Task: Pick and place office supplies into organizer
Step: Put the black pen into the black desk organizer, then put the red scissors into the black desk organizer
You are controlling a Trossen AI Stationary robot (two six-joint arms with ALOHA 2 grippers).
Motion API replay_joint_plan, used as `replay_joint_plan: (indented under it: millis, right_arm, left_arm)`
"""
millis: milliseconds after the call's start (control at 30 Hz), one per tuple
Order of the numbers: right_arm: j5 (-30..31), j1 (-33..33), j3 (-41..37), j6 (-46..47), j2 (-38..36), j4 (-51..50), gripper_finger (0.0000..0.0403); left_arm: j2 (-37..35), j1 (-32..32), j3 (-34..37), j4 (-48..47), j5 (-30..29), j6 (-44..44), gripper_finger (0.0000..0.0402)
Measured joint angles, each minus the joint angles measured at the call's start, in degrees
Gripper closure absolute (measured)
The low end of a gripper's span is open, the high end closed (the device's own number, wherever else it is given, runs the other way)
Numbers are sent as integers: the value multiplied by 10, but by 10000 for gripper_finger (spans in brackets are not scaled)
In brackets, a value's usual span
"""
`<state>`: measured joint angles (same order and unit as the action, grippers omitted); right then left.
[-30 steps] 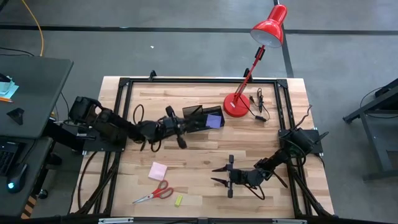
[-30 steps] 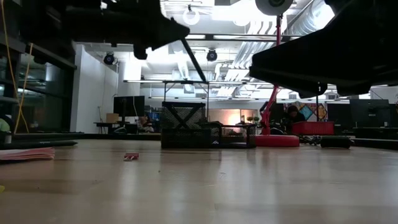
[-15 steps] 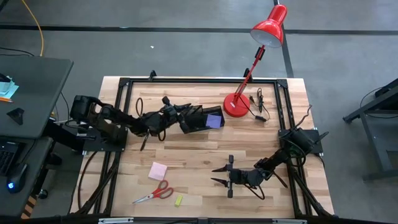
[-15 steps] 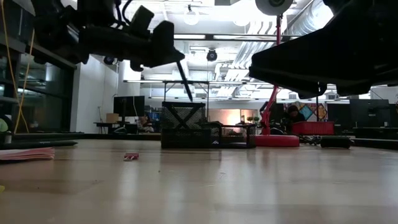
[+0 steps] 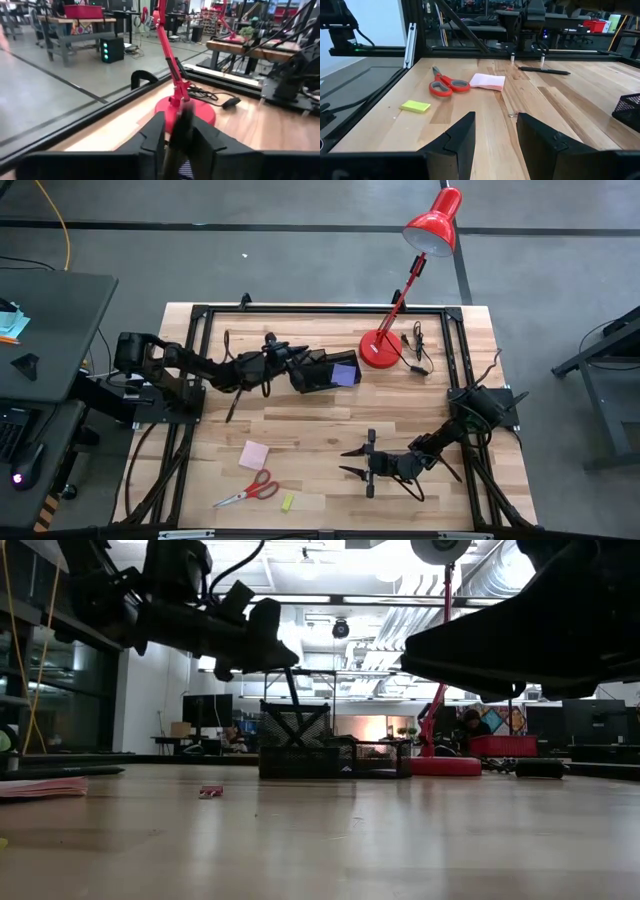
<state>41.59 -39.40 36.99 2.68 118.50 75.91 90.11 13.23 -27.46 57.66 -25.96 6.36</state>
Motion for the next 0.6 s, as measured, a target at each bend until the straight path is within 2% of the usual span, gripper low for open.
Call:
replay_joint_plan:
  millis: [300,433,600]
  right_arm:
    - [5,0,0,1,0,-3,270]
    - [5,0,0,0,0,-3,270]
    - [8,2,0,0,0,-3,270]
  left_arm:
    - [0,-2,0,10,1,26,252]
    - [0,-6,0,29,20,18,238]
    - [0,-25,0,71,82,6,237]
